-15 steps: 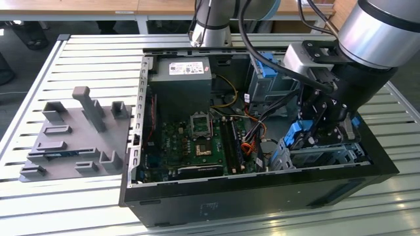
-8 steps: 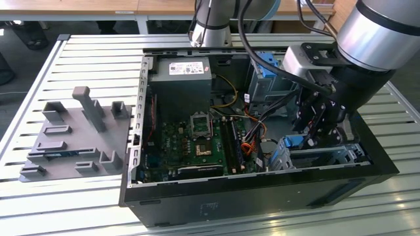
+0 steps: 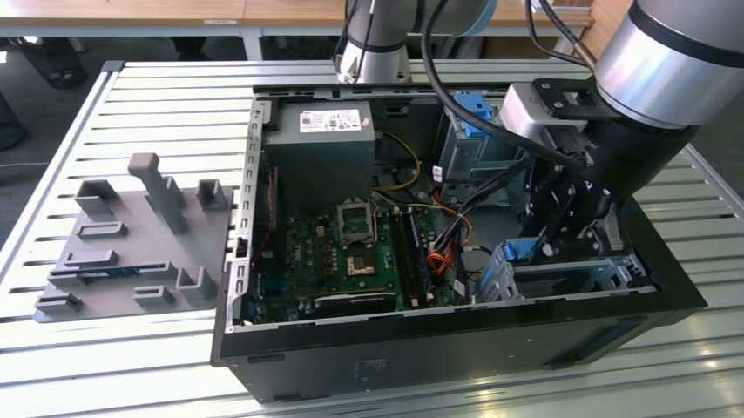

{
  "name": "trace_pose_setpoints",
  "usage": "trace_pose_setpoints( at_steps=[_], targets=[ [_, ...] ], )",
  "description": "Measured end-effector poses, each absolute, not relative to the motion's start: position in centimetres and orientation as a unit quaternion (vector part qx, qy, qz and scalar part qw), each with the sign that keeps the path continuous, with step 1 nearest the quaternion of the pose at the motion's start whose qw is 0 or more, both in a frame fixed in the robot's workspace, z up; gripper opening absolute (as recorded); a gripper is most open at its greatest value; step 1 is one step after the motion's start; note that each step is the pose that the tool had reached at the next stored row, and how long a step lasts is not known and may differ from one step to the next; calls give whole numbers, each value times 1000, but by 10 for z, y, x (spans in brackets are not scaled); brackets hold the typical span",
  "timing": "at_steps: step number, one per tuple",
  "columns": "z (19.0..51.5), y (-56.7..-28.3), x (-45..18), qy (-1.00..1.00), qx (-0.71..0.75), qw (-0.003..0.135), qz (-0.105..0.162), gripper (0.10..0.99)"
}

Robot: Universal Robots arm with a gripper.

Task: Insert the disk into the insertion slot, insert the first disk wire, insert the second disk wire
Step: 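Insert the disk into the insertion slot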

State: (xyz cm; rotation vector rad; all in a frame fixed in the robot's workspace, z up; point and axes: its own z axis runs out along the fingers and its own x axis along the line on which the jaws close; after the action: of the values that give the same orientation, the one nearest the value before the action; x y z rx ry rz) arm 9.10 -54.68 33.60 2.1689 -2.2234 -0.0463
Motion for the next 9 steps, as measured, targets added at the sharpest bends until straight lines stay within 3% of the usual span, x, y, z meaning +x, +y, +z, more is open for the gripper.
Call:
trace_pose_setpoints(
  at_steps=[1, 2, 5, 9],
  targets=[
    [336, -547, 91, -716, 698, 18, -15, 361],
    [336, -547, 91, -716, 698, 18, -14, 361],
    [336, -547, 91, -716, 698, 19, -14, 180],
    [336, -547, 91, -716, 698, 19, -13, 106]
  ],
)
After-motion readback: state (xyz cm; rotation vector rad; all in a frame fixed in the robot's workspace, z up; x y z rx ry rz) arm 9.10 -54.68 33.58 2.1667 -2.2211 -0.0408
